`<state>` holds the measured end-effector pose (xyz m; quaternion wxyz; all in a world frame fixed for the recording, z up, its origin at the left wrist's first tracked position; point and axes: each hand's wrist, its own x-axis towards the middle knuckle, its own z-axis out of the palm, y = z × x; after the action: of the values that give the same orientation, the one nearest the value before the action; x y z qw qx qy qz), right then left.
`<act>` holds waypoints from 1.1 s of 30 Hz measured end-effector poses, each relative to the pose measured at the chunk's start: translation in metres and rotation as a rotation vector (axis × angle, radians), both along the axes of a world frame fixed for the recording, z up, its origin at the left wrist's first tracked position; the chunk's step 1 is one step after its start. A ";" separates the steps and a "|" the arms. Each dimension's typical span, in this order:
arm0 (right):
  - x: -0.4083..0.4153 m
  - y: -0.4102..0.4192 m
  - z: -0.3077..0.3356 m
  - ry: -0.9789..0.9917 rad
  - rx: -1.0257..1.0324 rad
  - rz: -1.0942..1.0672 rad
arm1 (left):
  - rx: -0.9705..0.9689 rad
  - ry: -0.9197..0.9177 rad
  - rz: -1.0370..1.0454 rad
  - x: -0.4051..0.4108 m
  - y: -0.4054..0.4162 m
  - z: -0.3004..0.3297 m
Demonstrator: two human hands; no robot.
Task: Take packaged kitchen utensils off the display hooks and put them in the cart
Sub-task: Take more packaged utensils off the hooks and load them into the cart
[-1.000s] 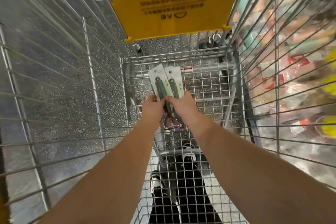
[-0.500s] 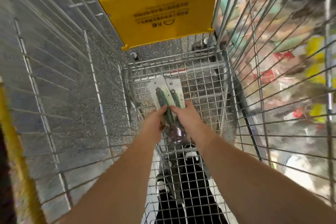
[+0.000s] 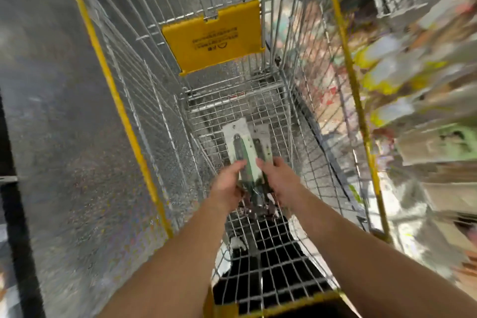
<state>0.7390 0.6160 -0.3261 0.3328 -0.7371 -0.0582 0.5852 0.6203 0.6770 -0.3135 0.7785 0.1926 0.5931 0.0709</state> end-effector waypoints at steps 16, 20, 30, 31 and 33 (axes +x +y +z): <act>-0.027 -0.163 0.200 -0.196 0.321 -0.286 | 0.305 -0.282 -0.357 -0.019 -0.116 0.187; -0.007 -0.207 0.237 -0.266 0.405 -0.406 | 0.383 -0.321 -0.453 0.012 -0.148 0.220; 0.035 -0.366 0.308 -0.469 0.452 -0.724 | 0.571 -0.671 -0.751 0.081 -0.297 0.311; 0.038 -0.384 0.317 -0.467 0.447 -0.747 | 0.575 -0.703 -0.761 0.086 -0.315 0.318; 0.045 -0.419 0.335 -0.526 0.455 -0.726 | 0.570 -0.677 -0.764 0.100 -0.350 0.331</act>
<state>0.7837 0.1974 0.0094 0.6414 -0.7410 -0.0061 0.1986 0.7207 0.3270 0.0179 0.8126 0.5612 0.1575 -0.0004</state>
